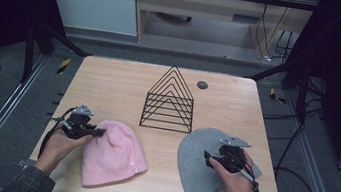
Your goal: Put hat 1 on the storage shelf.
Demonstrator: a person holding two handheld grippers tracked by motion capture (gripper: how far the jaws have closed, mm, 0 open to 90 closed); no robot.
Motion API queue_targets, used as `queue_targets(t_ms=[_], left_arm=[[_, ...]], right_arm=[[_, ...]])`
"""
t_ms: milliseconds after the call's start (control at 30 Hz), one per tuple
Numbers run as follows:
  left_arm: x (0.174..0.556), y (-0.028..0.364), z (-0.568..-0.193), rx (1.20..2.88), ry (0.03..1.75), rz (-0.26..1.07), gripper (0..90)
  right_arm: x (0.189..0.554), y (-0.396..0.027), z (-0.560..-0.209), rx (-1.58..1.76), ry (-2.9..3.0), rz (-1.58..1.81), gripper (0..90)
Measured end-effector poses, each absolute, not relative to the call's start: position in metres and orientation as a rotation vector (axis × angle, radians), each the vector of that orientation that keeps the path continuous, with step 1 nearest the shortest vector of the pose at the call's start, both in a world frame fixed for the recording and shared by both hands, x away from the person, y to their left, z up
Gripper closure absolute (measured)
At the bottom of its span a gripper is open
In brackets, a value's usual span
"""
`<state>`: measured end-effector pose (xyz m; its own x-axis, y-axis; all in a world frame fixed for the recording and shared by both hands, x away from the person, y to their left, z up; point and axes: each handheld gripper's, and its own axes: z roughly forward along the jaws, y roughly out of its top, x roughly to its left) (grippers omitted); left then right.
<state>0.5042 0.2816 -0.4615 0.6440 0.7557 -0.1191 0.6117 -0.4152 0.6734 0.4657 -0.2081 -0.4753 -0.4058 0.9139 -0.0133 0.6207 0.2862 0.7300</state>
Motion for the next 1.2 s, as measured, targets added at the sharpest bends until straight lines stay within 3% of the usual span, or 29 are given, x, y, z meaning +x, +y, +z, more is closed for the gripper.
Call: queue_targets(t_ms=[467, 700, 1200], left_arm=[[0.492, 0.276, -0.446, 2.140, 0.966, 0.315, 78.9], [0.483, 0.266, -0.420, 2.107, 0.871, 0.357, 79.4], [0.467, 0.231, -0.337, 2.121, 0.649, 0.477, 79.5]], right_arm=[[0.466, -0.211, -0.473, 1.385, 2.091, 0.908, 21.1], [0.464, -0.213, -0.469, 1.389, 2.066, 0.934, 21.1], [0.458, -0.154, -0.408, 1.098, 2.124, 1.121, 23.0]])
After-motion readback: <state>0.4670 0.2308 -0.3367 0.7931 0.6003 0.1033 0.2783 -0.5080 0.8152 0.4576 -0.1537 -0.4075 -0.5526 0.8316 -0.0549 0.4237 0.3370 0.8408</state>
